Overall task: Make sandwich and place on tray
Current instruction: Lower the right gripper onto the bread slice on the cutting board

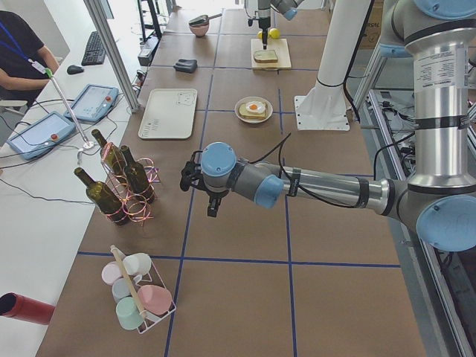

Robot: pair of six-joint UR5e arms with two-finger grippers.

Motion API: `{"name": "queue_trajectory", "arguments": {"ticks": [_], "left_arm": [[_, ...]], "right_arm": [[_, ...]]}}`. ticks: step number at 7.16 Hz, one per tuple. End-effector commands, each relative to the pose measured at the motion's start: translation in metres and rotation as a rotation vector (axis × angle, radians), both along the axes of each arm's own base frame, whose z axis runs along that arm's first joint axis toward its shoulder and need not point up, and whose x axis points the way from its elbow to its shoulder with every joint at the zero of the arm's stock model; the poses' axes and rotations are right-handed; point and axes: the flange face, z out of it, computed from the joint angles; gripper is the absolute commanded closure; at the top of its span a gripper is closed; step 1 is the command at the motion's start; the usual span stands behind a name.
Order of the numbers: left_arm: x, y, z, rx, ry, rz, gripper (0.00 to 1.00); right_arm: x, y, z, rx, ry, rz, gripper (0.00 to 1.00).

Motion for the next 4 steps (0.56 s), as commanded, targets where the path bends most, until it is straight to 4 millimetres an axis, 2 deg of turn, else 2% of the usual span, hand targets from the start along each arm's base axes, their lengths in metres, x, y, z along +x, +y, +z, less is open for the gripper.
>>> {"name": "queue_trajectory", "arguments": {"ticks": [1,3,4], "left_arm": [[0.0008,0.0002,-0.0001,0.001,0.001,-0.001,0.0],[0.0007,0.0008,-0.0001,0.002,-0.001,0.0,0.0],[0.0005,0.0013,0.0015,0.001,-0.003,0.0,0.0]], "right_arm": [[-0.0062,0.0024,0.0106,-0.007,0.007,-0.012,0.31],[-0.0075,0.0015,0.0139,-0.008,0.007,-0.013,0.51],[-0.0088,0.0011,0.0149,-0.009,0.007,-0.014,0.67]]}}
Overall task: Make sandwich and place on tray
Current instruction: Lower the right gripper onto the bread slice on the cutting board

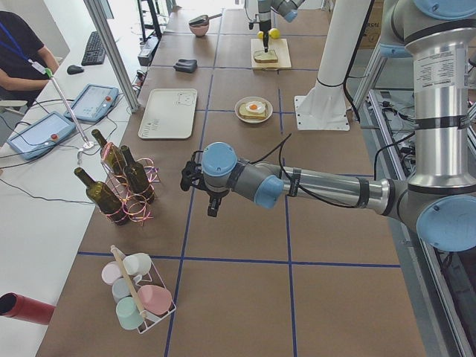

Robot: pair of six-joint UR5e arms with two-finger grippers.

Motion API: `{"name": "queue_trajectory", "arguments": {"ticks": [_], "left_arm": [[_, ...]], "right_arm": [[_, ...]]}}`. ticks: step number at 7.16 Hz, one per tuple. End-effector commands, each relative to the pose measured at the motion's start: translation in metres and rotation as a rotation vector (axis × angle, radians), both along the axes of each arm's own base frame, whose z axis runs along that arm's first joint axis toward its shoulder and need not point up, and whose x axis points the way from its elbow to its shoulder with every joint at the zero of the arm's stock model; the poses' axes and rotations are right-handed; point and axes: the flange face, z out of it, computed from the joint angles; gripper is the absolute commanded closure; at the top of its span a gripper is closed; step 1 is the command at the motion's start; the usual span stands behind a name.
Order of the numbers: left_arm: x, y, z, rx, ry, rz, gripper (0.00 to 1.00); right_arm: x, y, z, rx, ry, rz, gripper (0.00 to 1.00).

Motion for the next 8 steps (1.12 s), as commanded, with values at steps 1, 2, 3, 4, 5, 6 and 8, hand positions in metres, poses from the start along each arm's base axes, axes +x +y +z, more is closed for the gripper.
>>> {"name": "queue_trajectory", "arguments": {"ticks": [1,2,3,4,5,6,8], "left_arm": [[0.0,0.0,0.0,0.004,-0.002,0.002,0.0],[0.0,0.001,0.001,0.003,-0.002,0.002,0.0],[0.0,0.0,0.0,0.004,-0.002,0.002,0.0],[0.0,0.001,0.001,0.003,-0.002,0.002,0.0],[0.0,0.001,0.001,0.003,-0.002,0.002,0.0],[0.0,0.0,0.0,-0.002,-0.001,-0.002,0.0],[0.0,0.0,0.0,-0.002,-0.001,-0.002,0.0]], "right_arm": [[-0.001,-0.001,0.006,-0.006,0.005,-0.002,0.8],[-0.001,-0.001,0.006,-0.006,0.006,-0.002,0.96],[0.0,0.0,0.005,-0.007,0.003,-0.002,1.0],[0.0,0.0,0.005,-0.007,0.003,-0.002,1.0],[0.001,0.0,-0.001,-0.001,-0.007,-0.002,1.0],[0.003,0.0,-0.005,0.003,-0.013,-0.001,1.0],[0.006,0.001,-0.02,0.024,-0.04,0.003,1.0]]}}
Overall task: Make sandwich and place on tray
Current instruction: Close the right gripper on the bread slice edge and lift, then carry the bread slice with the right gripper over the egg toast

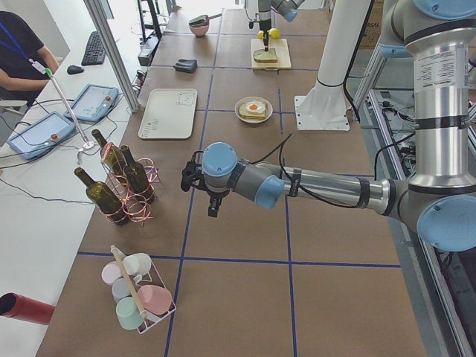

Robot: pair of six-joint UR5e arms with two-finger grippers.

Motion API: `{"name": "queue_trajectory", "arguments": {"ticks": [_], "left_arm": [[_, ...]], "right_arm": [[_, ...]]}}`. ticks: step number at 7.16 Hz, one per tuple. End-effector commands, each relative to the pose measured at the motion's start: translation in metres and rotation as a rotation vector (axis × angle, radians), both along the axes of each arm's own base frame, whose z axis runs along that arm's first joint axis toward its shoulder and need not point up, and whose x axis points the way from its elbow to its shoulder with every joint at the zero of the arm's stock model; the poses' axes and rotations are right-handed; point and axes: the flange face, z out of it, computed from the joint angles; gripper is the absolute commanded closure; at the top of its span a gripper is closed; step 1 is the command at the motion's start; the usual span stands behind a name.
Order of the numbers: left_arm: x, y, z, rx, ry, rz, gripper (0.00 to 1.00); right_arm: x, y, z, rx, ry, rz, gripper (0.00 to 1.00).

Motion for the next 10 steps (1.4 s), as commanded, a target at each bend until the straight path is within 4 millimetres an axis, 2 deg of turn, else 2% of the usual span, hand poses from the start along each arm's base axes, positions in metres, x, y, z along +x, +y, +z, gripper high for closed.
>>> {"name": "queue_trajectory", "arguments": {"ticks": [1,3,5,6,7,9,10], "left_arm": [[0.001,0.0,0.0,-0.001,0.0,0.001,0.0],[0.0,0.0,-0.001,0.001,0.0,0.0,0.0],[0.0,0.0,-0.001,0.001,0.002,0.0,0.0],[0.0,0.0,-0.002,0.002,0.002,0.0,0.0],[0.0,0.0,-0.002,0.002,0.003,0.001,0.0],[0.0,0.001,-0.006,0.01,0.004,0.001,0.0],[0.0,0.001,-0.006,0.01,0.004,0.001,0.0]], "right_arm": [[0.003,0.002,-0.017,0.045,-0.06,0.0,1.0],[0.0,0.003,-0.035,0.084,-0.148,0.003,1.0],[-0.033,-0.023,-0.089,0.049,-0.278,0.065,1.0],[-0.064,-0.041,-0.127,0.017,-0.344,0.077,1.0],[-0.11,-0.052,-0.173,-0.017,-0.411,0.065,1.0],[-0.193,-0.053,-0.225,-0.014,-0.475,0.035,1.0],[-0.232,-0.044,-0.259,-0.064,-0.47,0.049,1.0]]}}
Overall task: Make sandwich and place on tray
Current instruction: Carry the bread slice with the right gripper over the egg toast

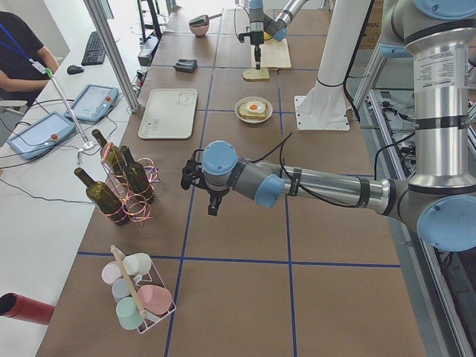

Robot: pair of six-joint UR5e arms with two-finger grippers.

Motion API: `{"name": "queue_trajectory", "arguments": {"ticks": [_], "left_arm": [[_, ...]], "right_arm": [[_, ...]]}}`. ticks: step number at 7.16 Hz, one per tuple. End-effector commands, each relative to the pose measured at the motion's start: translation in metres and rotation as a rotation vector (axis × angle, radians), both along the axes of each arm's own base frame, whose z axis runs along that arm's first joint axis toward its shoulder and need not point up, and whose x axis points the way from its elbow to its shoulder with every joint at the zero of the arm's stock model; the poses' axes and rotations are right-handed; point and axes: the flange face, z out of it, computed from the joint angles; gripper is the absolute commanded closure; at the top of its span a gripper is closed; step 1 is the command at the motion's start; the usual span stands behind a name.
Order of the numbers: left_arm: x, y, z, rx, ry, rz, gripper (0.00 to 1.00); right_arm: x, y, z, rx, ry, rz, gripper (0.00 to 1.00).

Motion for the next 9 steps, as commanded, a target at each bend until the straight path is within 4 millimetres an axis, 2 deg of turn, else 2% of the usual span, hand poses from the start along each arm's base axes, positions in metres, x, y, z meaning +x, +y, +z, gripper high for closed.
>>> {"name": "queue_trajectory", "arguments": {"ticks": [1,2,3,6,9], "left_arm": [[0.0,0.0,0.0,0.001,-0.001,0.0,0.0],[0.0,0.0,0.0,0.001,-0.001,0.0,0.0],[0.0,0.001,0.0,0.003,-0.002,0.001,0.0],[0.0,0.001,0.0,0.004,-0.002,0.002,0.0],[0.0,0.002,-0.002,0.006,-0.001,0.002,0.0]], "right_arm": [[-0.084,0.014,-0.077,-0.052,0.006,0.033,1.0],[-0.111,0.023,-0.093,-0.059,0.037,0.029,1.0],[-0.121,0.018,-0.104,-0.073,0.071,0.034,1.0],[-0.139,0.006,-0.09,-0.074,0.13,0.092,1.0],[-0.139,0.004,-0.086,-0.075,0.135,0.087,1.0]]}}
